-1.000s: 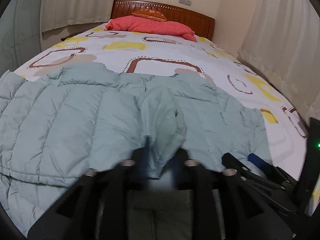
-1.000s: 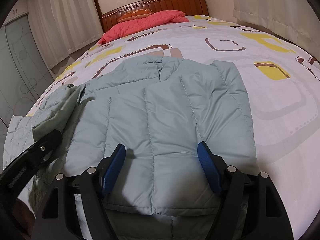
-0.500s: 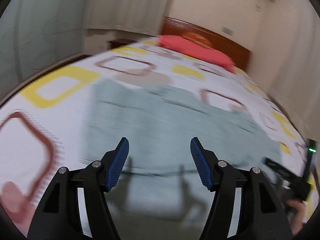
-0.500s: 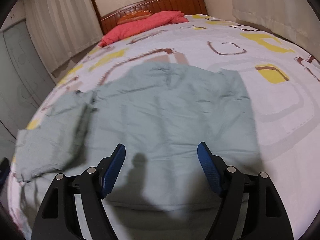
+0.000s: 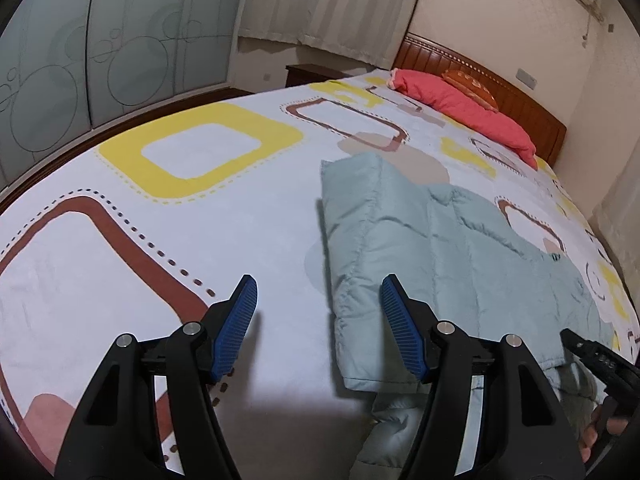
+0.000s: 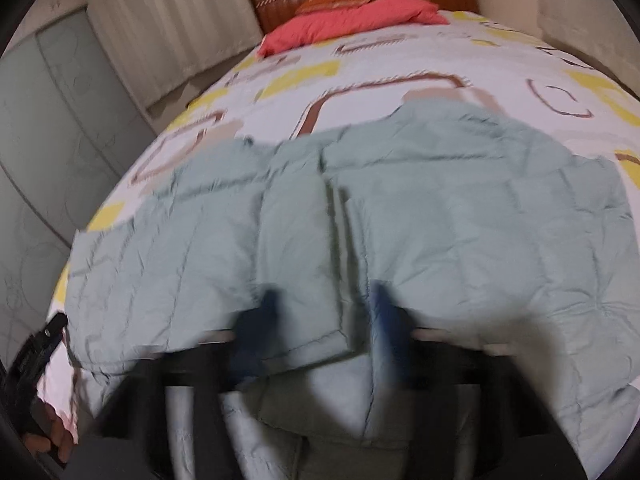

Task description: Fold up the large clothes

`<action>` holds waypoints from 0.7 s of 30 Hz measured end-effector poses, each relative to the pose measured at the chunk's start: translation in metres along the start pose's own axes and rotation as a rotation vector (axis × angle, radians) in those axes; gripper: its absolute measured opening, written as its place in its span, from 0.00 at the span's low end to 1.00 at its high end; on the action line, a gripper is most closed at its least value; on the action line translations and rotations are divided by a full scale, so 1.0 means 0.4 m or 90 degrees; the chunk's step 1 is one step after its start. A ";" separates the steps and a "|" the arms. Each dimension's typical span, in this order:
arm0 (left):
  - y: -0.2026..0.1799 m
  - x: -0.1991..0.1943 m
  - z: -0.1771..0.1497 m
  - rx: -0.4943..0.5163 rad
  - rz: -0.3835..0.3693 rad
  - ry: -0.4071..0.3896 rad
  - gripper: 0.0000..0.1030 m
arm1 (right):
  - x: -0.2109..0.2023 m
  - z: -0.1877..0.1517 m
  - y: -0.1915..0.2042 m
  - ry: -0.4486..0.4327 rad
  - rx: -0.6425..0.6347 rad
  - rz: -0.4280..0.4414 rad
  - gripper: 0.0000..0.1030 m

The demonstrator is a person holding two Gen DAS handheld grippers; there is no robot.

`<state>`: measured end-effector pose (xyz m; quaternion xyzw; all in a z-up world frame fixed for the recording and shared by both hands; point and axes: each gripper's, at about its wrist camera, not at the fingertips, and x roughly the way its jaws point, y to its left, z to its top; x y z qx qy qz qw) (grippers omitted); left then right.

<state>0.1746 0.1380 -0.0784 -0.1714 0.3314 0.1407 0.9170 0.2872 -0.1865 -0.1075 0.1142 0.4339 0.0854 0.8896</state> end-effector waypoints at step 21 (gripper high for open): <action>-0.128 0.020 -0.019 0.069 -0.033 0.011 0.68 | -0.154 0.005 -0.339 -0.065 0.053 -0.126 0.11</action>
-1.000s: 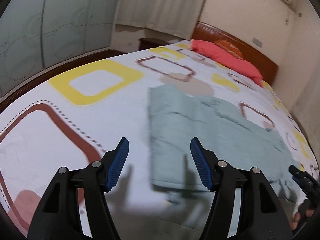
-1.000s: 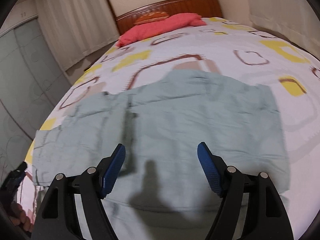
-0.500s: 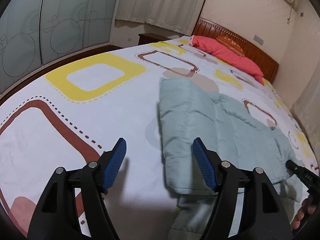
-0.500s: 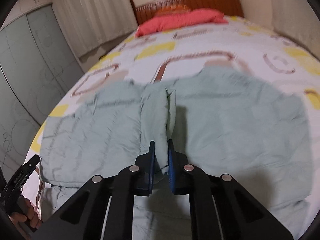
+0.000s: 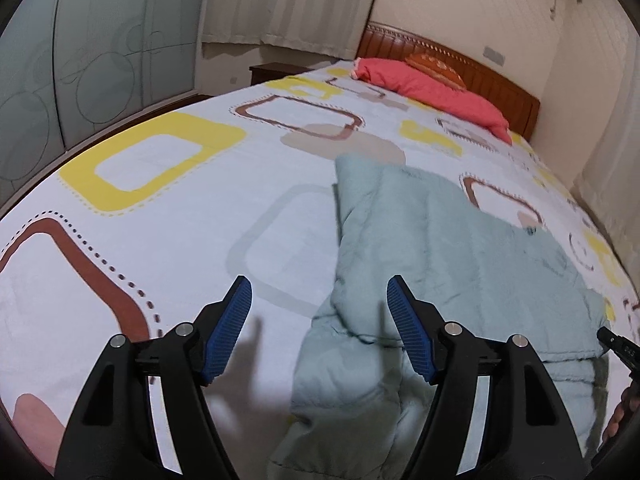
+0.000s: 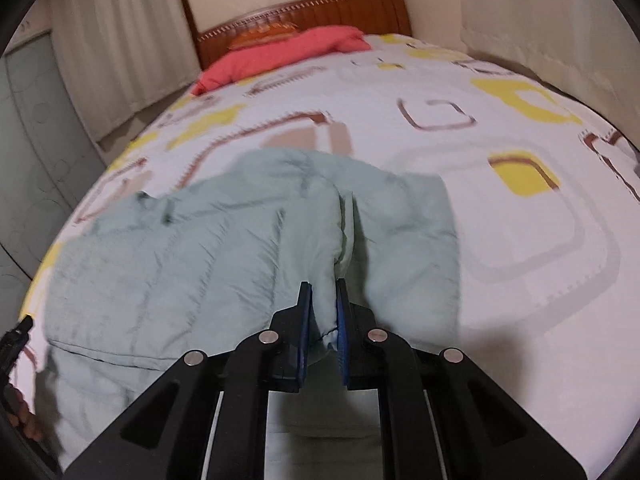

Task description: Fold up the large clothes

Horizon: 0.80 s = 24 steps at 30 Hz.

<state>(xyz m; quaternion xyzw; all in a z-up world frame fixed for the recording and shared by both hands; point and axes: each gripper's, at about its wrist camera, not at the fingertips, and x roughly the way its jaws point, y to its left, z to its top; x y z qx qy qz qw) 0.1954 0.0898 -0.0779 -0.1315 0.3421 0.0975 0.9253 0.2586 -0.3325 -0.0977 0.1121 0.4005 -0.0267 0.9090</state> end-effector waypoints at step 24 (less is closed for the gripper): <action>-0.120 0.236 0.062 0.046 0.021 0.091 0.71 | 0.179 0.072 0.114 0.037 -0.039 -0.009 0.57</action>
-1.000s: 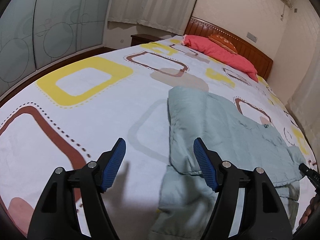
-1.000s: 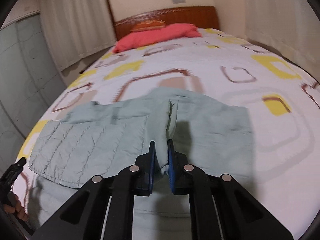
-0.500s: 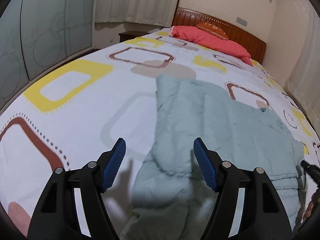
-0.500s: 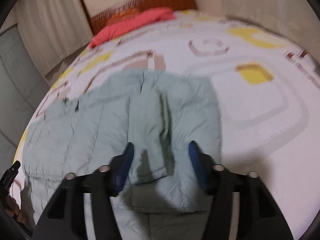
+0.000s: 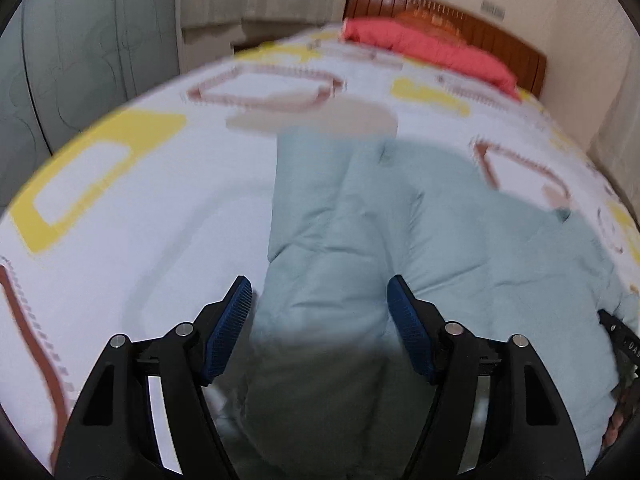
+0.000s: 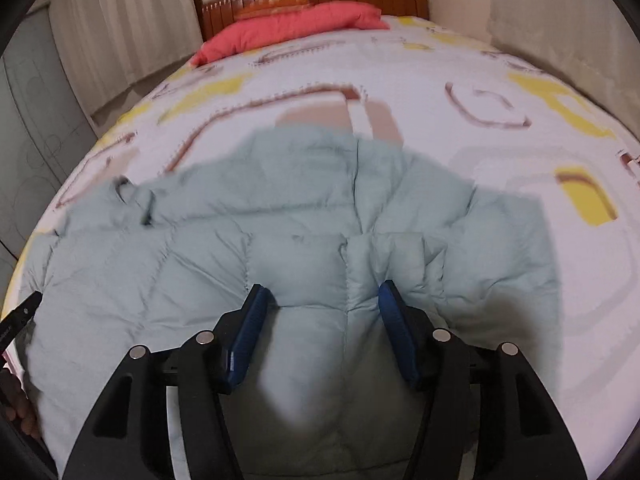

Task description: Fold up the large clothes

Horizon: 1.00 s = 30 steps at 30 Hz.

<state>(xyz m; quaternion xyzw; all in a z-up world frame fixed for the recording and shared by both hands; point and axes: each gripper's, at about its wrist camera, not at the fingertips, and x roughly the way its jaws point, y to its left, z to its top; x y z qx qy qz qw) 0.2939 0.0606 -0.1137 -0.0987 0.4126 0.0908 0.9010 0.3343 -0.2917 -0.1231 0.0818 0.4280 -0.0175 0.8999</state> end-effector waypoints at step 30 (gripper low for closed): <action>0.375 -0.351 -0.348 -0.294 -0.114 0.045 0.74 | -0.407 -0.435 -0.315 0.022 0.236 0.073 0.61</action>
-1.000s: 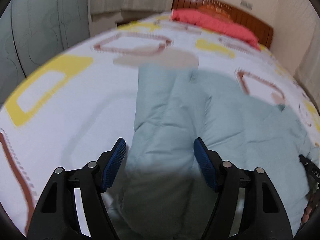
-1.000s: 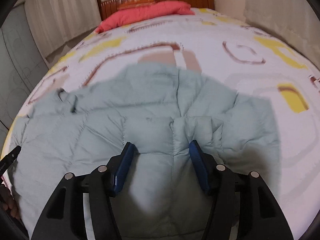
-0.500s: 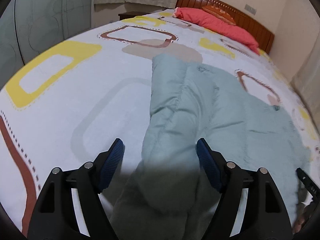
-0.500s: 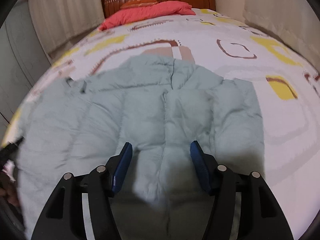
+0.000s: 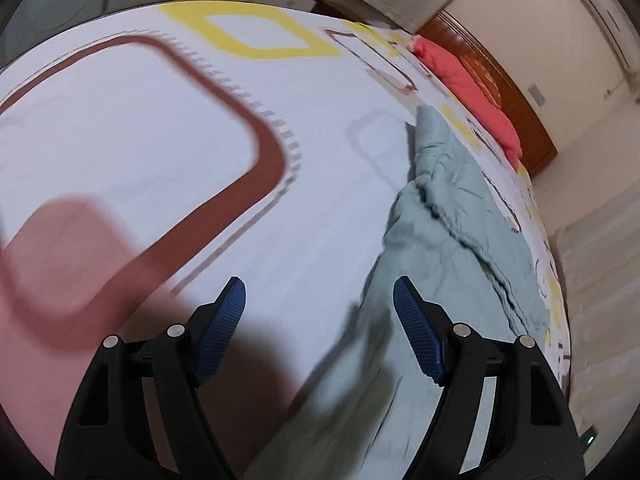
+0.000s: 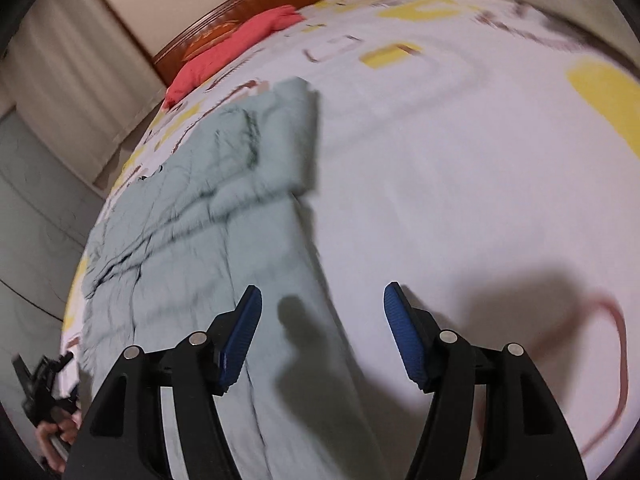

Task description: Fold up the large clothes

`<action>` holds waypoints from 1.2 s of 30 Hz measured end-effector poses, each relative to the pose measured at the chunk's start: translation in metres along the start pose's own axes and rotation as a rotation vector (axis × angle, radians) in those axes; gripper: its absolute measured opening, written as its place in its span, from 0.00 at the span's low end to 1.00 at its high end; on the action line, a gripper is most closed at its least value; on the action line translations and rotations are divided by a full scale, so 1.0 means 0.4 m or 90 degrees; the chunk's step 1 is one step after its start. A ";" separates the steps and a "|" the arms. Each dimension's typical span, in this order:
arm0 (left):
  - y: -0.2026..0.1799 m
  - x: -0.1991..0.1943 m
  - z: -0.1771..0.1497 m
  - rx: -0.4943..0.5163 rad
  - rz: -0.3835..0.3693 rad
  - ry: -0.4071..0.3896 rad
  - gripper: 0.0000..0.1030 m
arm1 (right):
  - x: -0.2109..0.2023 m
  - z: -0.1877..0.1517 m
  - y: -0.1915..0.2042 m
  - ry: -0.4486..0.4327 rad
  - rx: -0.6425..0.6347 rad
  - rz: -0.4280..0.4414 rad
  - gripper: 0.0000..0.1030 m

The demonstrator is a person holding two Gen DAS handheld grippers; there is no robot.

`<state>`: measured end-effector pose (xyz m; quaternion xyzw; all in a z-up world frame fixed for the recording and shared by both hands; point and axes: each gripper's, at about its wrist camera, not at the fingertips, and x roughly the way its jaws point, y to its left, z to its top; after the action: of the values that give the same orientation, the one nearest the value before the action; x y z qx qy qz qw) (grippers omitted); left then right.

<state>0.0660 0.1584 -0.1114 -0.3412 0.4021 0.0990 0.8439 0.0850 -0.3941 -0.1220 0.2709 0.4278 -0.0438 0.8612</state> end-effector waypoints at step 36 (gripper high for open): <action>0.068 -0.094 -0.273 -0.118 -0.185 0.042 0.18 | -0.085 -0.241 -0.060 0.011 0.144 0.222 0.13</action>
<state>-0.0376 0.1111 -0.1454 -0.4754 0.3649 0.0014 0.8006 -0.0124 -0.3713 -0.1534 0.4362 0.3740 0.0603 0.8162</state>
